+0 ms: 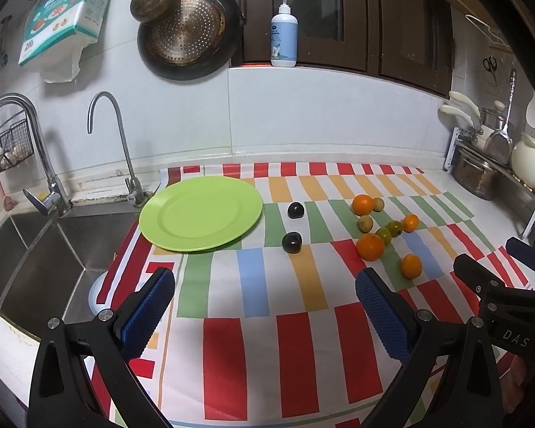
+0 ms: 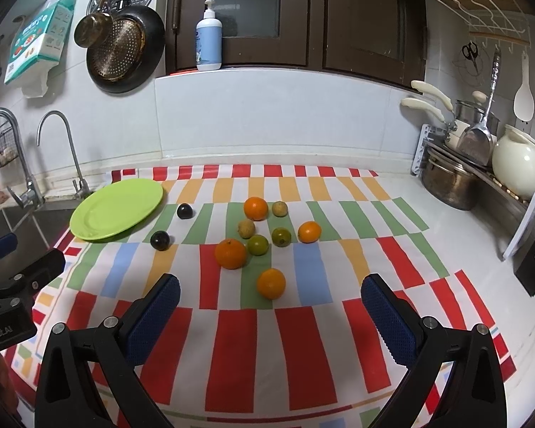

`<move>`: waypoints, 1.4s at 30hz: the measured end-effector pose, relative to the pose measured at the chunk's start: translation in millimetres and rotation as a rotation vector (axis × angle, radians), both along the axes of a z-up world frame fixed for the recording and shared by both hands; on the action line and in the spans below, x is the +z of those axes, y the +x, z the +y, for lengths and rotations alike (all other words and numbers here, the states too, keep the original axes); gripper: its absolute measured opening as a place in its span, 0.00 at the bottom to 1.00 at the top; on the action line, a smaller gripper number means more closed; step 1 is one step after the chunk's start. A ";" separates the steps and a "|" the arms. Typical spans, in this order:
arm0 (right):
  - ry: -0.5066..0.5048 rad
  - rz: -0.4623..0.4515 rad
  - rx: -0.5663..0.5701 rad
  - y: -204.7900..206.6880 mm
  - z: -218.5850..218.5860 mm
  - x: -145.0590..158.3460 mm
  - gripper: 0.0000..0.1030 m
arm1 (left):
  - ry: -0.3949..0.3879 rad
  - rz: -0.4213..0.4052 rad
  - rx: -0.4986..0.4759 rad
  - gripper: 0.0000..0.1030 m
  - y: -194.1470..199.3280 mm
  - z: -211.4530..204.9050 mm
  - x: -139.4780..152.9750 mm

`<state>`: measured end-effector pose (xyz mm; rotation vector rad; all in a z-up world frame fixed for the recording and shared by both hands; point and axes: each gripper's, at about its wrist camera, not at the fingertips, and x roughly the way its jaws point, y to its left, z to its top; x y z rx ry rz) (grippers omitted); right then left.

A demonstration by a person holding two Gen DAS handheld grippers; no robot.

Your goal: Organize fruits

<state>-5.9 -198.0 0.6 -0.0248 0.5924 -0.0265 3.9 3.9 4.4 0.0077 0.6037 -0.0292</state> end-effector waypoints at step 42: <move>-0.001 0.012 -0.002 13.8 0.1 -6.7 1.00 | -0.003 0.011 -0.009 1.00 12.8 -4.5 -8.2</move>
